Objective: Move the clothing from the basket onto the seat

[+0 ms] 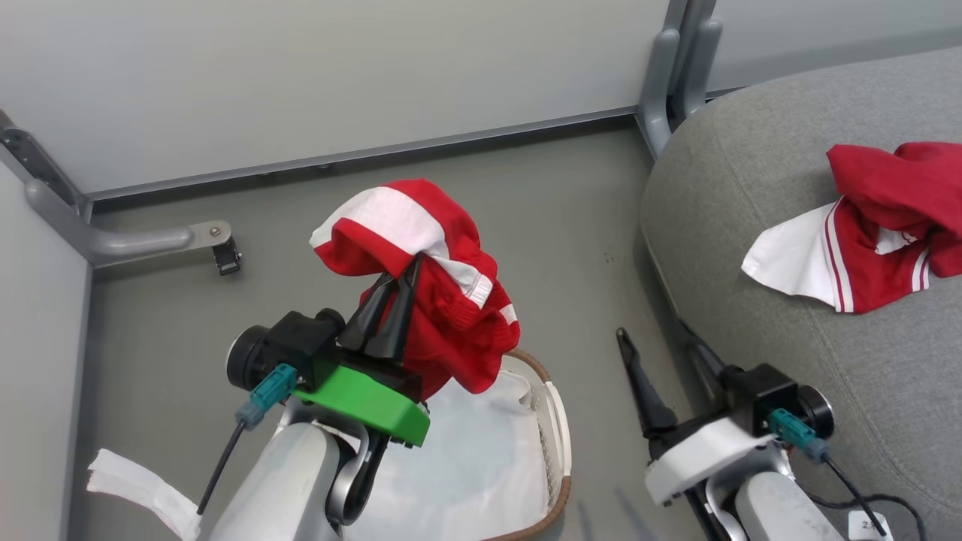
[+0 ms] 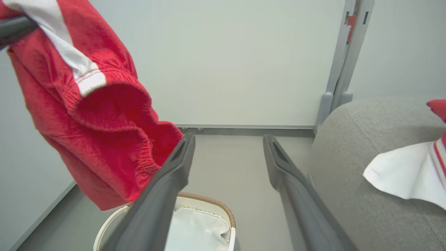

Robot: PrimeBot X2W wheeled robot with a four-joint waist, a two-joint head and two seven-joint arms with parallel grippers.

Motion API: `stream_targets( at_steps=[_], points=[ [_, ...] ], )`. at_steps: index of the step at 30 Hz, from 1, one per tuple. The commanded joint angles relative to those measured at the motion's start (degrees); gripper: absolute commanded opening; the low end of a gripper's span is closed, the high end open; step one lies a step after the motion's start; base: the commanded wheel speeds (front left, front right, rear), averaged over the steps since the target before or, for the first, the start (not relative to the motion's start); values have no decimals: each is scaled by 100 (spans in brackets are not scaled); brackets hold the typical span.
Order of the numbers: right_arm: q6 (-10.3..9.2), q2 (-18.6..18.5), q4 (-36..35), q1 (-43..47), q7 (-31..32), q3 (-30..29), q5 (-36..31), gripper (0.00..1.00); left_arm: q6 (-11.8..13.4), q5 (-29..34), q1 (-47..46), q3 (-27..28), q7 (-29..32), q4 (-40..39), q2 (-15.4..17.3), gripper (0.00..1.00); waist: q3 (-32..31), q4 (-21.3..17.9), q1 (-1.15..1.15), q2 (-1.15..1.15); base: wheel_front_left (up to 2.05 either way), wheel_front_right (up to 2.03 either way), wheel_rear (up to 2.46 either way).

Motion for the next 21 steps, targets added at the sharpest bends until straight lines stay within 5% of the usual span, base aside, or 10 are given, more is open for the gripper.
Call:
stream_targets(
  at_steps=[1, 13, 21],
  points=[
    [-6, -20, -115, -168, -2, 144, 21, 100, -14, 62, 18, -28, -1, -35, -18, 0, 13, 22, 0, 0, 0, 0, 0],
    [-6, -23, 59, -1430, -3, 1930, -45, 100, -14, -33, -257, -465, 0, -66, -135, 0, 143, 426, 0, 0, 0, 0, 0],
    [-6, -21, 793, -1938, -2, 2305, -93, 100, -14, -142, -350, -862, -1, -36, -240, 0, 163, 790, 0, 0, 0, 0, 0]
  ],
)
